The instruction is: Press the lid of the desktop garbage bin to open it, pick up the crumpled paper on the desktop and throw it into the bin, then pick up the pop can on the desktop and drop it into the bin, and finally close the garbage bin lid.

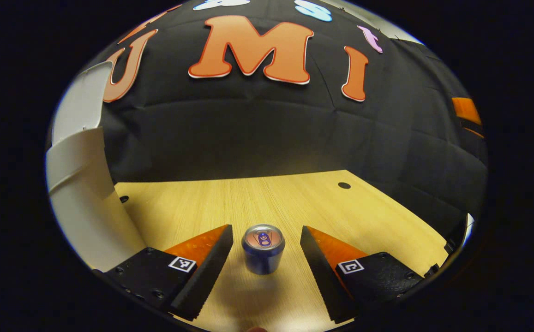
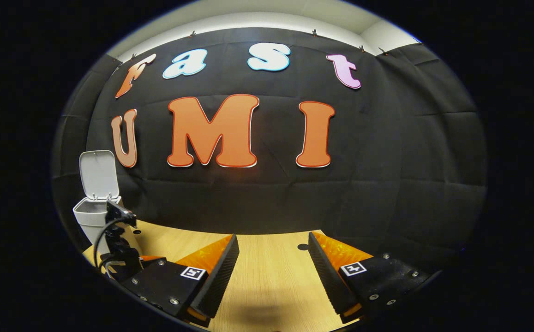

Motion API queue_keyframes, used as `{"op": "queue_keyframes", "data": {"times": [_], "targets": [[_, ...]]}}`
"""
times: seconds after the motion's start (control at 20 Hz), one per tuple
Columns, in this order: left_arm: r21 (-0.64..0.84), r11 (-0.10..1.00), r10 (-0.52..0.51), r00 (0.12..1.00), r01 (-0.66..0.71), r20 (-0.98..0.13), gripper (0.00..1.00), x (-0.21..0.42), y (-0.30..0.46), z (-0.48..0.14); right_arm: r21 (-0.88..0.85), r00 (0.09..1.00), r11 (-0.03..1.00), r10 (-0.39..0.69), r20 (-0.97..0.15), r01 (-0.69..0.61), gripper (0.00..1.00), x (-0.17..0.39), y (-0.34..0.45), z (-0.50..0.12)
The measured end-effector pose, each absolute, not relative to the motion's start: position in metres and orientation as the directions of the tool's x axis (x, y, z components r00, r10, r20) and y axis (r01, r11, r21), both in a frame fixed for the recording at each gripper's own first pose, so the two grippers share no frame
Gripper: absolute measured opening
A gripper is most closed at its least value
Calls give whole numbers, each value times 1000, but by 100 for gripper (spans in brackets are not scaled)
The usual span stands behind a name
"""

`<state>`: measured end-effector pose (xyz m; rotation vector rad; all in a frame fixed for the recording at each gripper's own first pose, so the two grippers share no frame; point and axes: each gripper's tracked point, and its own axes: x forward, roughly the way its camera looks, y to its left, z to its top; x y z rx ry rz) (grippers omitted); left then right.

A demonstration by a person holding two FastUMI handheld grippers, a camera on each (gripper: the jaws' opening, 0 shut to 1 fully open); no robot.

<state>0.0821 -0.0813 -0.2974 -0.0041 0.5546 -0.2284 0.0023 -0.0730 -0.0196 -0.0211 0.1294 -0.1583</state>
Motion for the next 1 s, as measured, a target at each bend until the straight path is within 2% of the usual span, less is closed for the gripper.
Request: {"op": "queue_keyframes", "data": {"times": [0.2,0.65,0.75,1.0], "targets": [[-86,978,-204,773,191,-601,96,93,-86,-337,-35,975,985,-170,-144,166,90,-5,-79,-22],[-81,981,-187,730,178,-657,96,108,-89,-385,-42,969,985,-173,-179,168,90,-12,-84,-32],[-83,983,-178,716,167,-675,89,107,-87,-395,-43,967,984,-175,-184,170,90,-13,-86,-34],[-63,985,-159,713,159,-683,85,106,-86,-394,-37,966,984,-176,-189,173,91,-13,-88,-36]]}}
